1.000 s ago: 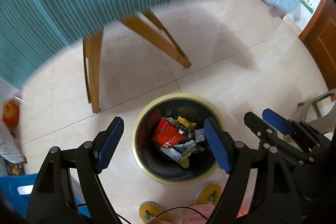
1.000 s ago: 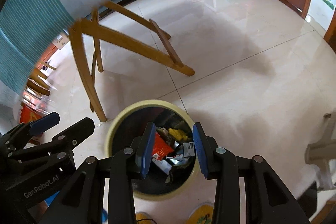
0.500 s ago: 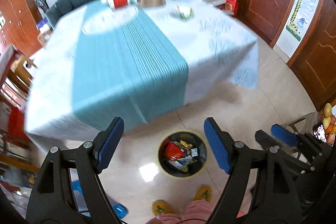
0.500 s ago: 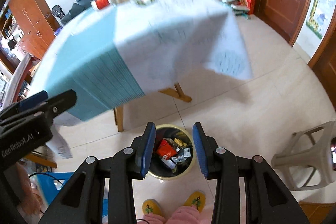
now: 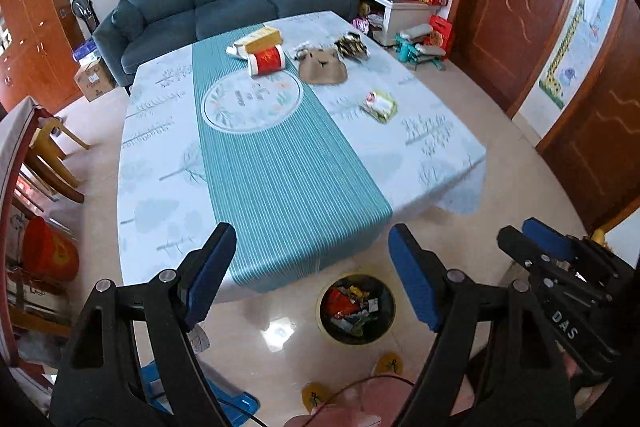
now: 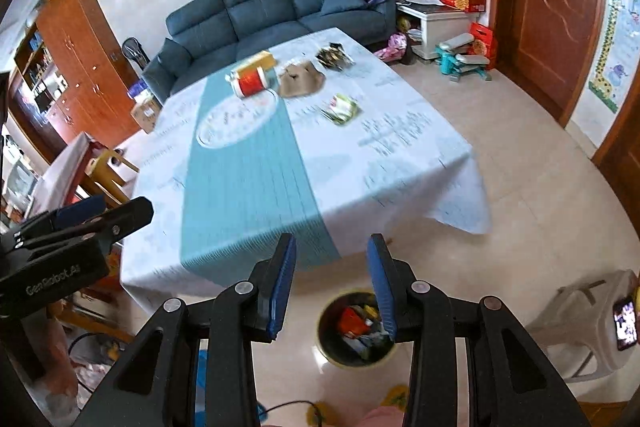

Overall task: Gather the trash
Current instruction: 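Move both tools back up over the table toward the remaining trash, then grasp the green-and-white packet with the left tool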

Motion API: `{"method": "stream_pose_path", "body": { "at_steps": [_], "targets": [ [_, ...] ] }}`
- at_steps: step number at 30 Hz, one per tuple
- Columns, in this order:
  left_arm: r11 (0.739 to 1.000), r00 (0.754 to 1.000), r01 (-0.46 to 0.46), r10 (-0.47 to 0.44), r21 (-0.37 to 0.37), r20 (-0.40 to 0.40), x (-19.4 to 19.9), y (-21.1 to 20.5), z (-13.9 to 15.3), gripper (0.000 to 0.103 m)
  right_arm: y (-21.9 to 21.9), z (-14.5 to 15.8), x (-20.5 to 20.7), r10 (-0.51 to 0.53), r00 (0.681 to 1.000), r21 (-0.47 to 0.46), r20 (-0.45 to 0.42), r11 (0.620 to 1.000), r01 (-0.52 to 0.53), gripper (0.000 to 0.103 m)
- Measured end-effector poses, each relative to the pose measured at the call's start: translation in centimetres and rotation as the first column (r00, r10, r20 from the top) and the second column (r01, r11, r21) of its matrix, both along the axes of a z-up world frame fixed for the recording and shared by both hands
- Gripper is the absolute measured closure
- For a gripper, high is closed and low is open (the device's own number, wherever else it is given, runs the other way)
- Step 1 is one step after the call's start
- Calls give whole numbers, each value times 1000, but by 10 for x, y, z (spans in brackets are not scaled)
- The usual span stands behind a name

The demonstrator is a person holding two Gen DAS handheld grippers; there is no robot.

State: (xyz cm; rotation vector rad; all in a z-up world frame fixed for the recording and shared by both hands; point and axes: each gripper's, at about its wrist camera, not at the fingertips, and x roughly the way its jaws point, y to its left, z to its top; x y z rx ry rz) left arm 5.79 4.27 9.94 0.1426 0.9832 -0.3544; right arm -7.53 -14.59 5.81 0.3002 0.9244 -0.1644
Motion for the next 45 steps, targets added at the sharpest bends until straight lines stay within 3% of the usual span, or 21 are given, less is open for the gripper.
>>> {"method": "stream_pose_path", "body": {
  "at_steps": [4, 9, 16, 22, 27, 32, 34, 39, 45],
  "targets": [
    [1000, 1000, -3, 2, -27, -24, 30, 5, 3, 27, -4, 12, 40, 23, 1000, 19, 10, 1000, -23, 48],
    [998, 993, -24, 19, -49, -112, 78, -9, -20, 27, -24, 4, 104, 64, 998, 1, 8, 998, -64, 47],
    [989, 970, -127, 109, -71, -217, 154, -66, -62, 27, -78, -19, 204, 186, 982, 13, 0, 982, -186, 47],
    [970, 913, -224, 175, -96, -368, 217, -128, -109, 27, -130, -50, 288, 324, 944, 15, -67, 946, -323, 47],
    [937, 841, -336, 255, -93, -477, 256, -165, -152, 27, -169, -80, 341, 403, 908, -3, -115, 914, -406, 58],
    [892, 760, -447, 339, -67, -555, 281, -180, -186, 27, -196, -106, 376, 437, 889, 31, -140, 899, -437, 59],
    [880, 738, -472, 361, -53, -570, 288, -186, -194, 27, -204, -114, 386, 445, 884, 46, -144, 895, -443, 59],
    [877, 726, -480, 404, 11, -557, 298, -203, -208, 27, -215, -128, 403, 459, 875, 72, -157, 889, -453, 59],
    [870, 693, -487, 440, 80, -571, 304, -222, -226, 27, -216, -135, 419, 482, 862, 86, -158, 876, -474, 59]
  ]
}}
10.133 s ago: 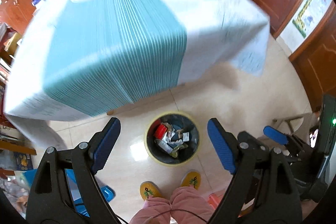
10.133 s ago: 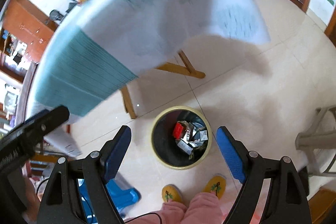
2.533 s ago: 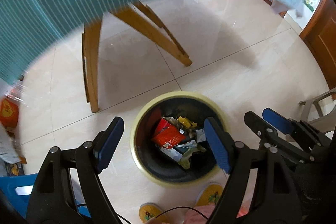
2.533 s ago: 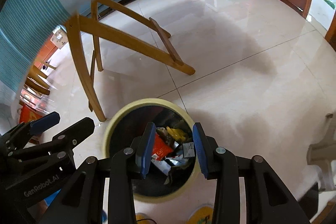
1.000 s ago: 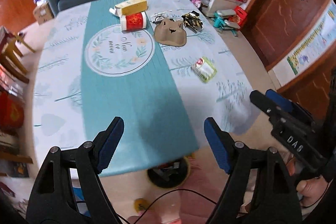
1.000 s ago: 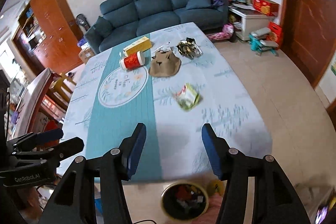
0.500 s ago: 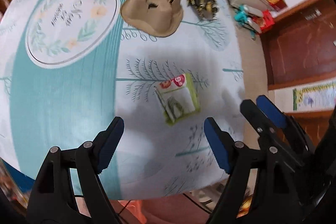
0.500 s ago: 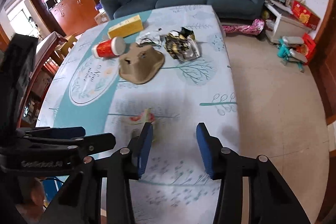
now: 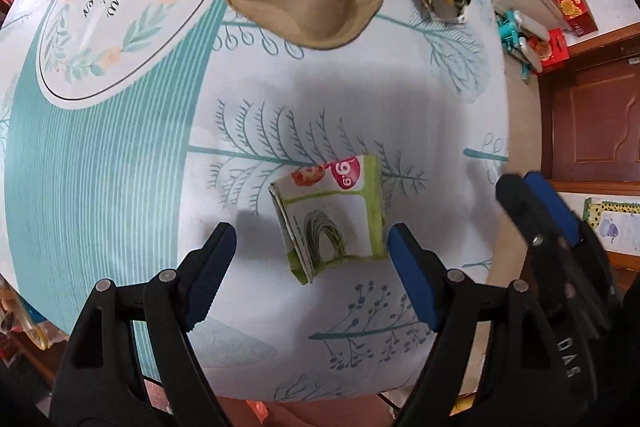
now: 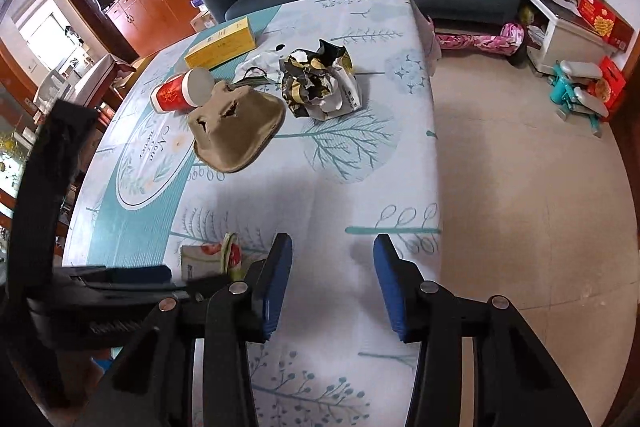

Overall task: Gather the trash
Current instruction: 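Grasp the green-and-white packet with the left tool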

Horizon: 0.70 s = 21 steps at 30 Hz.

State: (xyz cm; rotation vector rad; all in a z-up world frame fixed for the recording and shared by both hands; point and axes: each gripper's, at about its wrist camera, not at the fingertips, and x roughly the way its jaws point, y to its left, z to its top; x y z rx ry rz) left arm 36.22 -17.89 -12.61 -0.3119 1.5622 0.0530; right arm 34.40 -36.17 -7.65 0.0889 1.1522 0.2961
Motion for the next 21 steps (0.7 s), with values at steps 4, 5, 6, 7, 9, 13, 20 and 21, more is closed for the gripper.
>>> {"method": "stream_pose_path", "body": {
  "at_steps": [4, 5, 6, 7, 9, 13, 20, 21],
  "targets": [
    [999, 1000, 1, -1, 39, 12, 5, -8, -2, 64, 3, -1, 13, 10, 1000, 20, -7, 1000, -10, 59],
    [999, 1000, 0, -1, 41, 10, 5, -7, -2, 67, 5, 0, 15, 16, 1000, 22, -6, 1000, -16, 59],
    [999, 1000, -7, 6, 39, 12, 5, -6, -2, 69, 7, 0, 17, 24, 1000, 25, -6, 999, -23, 59],
    [999, 1000, -16, 15, 39, 18, 6, -2, -1, 73, 11, 0, 21, 33, 999, 29, -5, 999, -33, 59],
    [998, 998, -31, 28, 49, 51, 7, 4, 5, 82, 16, 1, 26, 50, 999, 38, -3, 998, -50, 59],
    [994, 993, -71, 63, 83, 97, 12, 18, 16, 83, 28, 2, 39, 74, 997, 36, 2, 997, -74, 58],
    [979, 971, -190, 176, 78, 162, 34, 45, 29, 84, 36, 11, 80, 67, 996, 17, 58, 998, -69, 24],
    [976, 968, -204, 190, 75, 167, 37, 48, 30, 84, 36, 12, 88, 67, 995, 12, 74, 998, -68, 22]
  ]
}}
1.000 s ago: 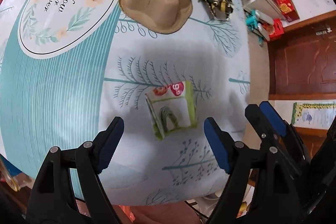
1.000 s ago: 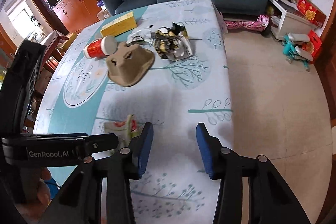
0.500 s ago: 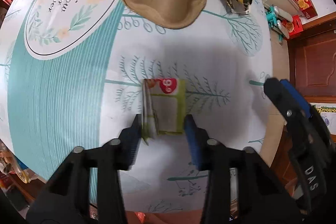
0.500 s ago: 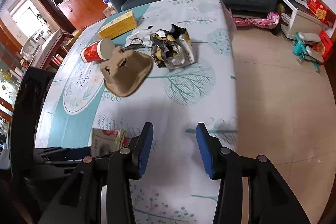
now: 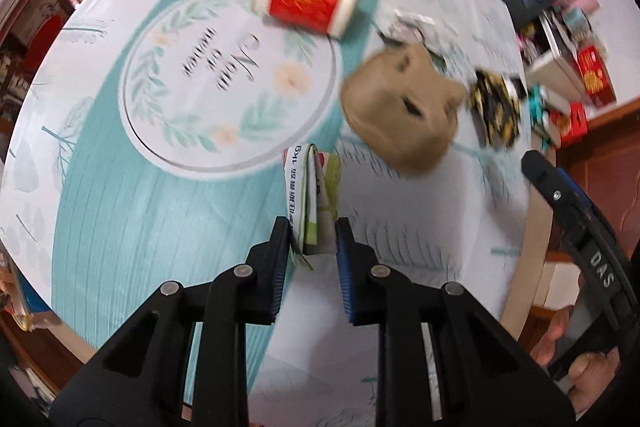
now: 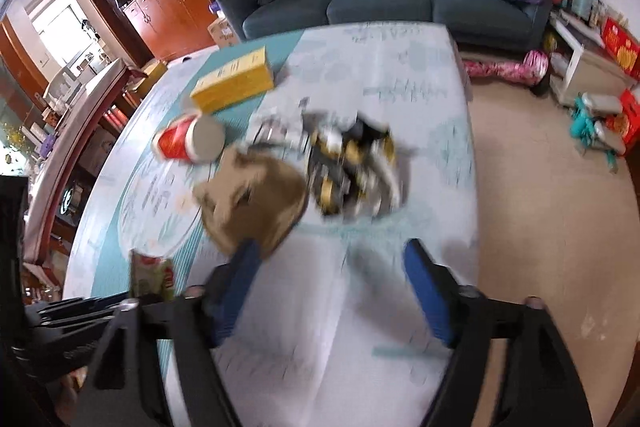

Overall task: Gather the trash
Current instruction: 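Grasp the green-and-white packet with the left tool, then grasp and lift the black-gold wrapper with the right tool while the left holds the packet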

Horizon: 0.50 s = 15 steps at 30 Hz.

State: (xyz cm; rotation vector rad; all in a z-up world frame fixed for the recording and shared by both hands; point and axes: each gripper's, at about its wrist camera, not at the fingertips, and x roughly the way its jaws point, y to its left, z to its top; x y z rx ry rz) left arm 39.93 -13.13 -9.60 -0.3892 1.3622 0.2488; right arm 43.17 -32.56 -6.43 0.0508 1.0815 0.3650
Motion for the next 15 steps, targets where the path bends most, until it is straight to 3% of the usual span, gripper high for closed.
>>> {"method": "stream_pose_path", "body": {
  "at_steps": [4, 12, 15],
  "targets": [
    [999, 999, -44, 44, -4, 12, 6, 33, 7, 84, 3, -2, 37, -7, 1000, -20, 29, 1000, 7, 18],
    [999, 998, -52, 52, -1, 19, 4, 56, 11, 84, 10, -40, 81, -4, 999, -41, -41, 999, 2, 18],
    [999, 999, -49, 49, 5, 25, 5, 57, 13, 84, 11, -50, 86, 10, 999, 4, -52, 1000, -10, 34]
  ]
}}
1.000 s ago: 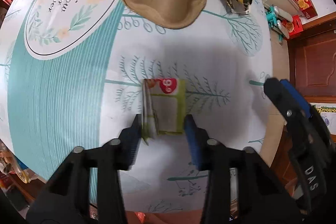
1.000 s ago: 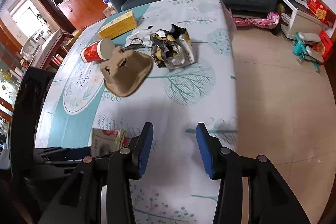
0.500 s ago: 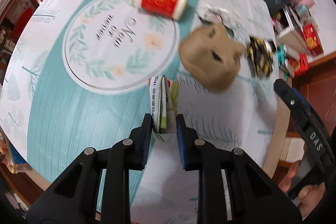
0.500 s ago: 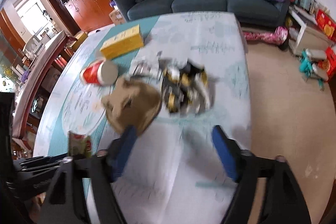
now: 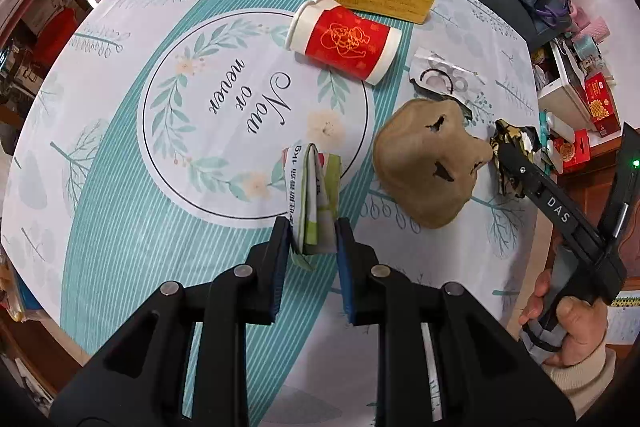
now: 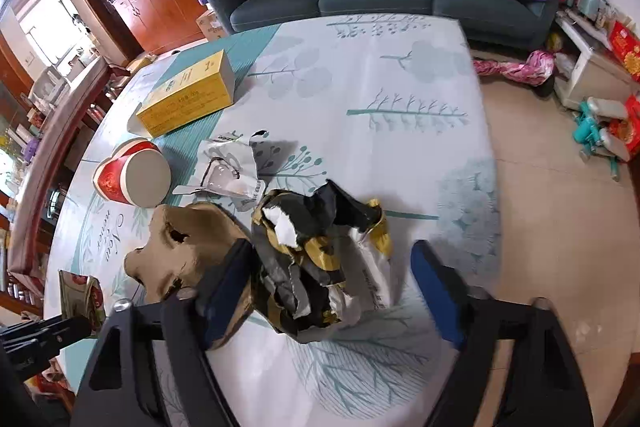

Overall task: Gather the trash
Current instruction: 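Grasp and lift the black-gold wrapper with the right tool while the left holds the packet, then carry the packet and black-gold wrapper down over the trash bin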

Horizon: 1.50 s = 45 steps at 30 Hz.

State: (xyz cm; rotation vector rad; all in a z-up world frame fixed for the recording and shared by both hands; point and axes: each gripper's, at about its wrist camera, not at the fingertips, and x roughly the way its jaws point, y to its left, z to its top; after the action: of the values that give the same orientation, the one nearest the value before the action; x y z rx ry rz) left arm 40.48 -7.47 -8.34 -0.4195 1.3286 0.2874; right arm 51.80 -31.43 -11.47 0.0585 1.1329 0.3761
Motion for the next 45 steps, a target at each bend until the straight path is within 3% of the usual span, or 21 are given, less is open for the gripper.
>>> {"method": "stream_pose_path", "body": {
  "at_steps": [2, 4, 15, 19, 22, 26, 35, 45],
  "targets": [
    [1000, 1000, 3, -3, 1, 2, -1, 1, 1, 84, -2, 3, -2, -12, 1000, 14, 23, 1000, 12, 46],
    [1000, 1000, 11, -11, 3, 2, -3, 2, 2, 84, -3, 11, -5, -19, 999, 22, 34, 1000, 18, 48],
    [993, 992, 118, -119, 18, 36, -42, 10, 43, 84, -17, 69, -86, -83, 993, 126, 86, 989, 72, 50],
    [980, 977, 199, -199, 4, 79, -69, 22, 68, 84, -13, 98, -143, -133, 986, 167, 97, 979, 116, 51],
    [959, 952, 282, -279, -5, 126, -93, 37, 88, 84, -2, 118, -188, -179, 977, 180, 115, 971, 156, 51],
    [912, 898, 410, -400, -19, 183, -131, 61, 111, 84, 22, 147, -263, -271, 950, 190, 157, 952, 240, 51],
    [755, 725, 655, -617, -29, 306, -221, 112, 153, 84, 99, 181, -426, -463, 865, 194, 195, 883, 428, 51],
    [598, 592, 799, -761, -67, 266, -306, 116, 147, 83, 168, 177, -572, -537, 835, 132, 123, 843, 522, 51]
  ]
}}
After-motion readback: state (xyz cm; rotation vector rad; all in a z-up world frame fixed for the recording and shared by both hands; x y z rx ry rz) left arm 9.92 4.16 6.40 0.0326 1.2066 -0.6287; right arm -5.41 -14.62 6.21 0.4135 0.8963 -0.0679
